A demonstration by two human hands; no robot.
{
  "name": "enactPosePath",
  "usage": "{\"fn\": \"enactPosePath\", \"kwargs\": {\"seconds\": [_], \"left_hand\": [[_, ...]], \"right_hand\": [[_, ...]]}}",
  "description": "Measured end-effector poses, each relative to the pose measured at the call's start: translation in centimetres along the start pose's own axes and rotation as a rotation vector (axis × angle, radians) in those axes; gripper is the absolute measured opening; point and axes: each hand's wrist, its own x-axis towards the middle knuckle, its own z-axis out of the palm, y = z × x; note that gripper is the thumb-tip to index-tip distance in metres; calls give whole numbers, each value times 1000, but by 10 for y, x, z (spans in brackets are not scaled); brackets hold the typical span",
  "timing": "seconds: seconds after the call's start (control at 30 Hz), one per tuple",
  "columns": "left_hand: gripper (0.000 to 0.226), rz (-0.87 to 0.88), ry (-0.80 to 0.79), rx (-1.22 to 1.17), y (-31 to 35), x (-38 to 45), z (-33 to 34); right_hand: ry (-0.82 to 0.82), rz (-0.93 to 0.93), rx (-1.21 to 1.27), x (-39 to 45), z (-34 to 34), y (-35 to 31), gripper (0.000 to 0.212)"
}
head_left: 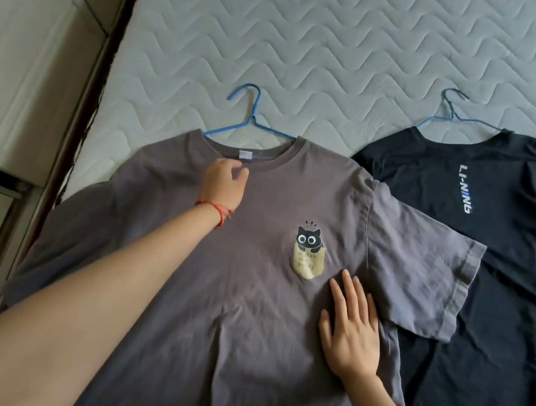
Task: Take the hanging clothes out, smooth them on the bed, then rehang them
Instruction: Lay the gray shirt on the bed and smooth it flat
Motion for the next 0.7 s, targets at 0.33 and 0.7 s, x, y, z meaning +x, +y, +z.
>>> {"fn": "enactPosePath", "kwargs": {"seconds": [0.33, 0.7], "left_hand": [[40, -348, 53, -82, 56, 97, 54], [50, -461, -10, 62, 81, 106, 93]], "right_hand": [[106, -45, 56, 3, 14, 4, 61], [374, -84, 166, 59, -26, 8, 23]]}}
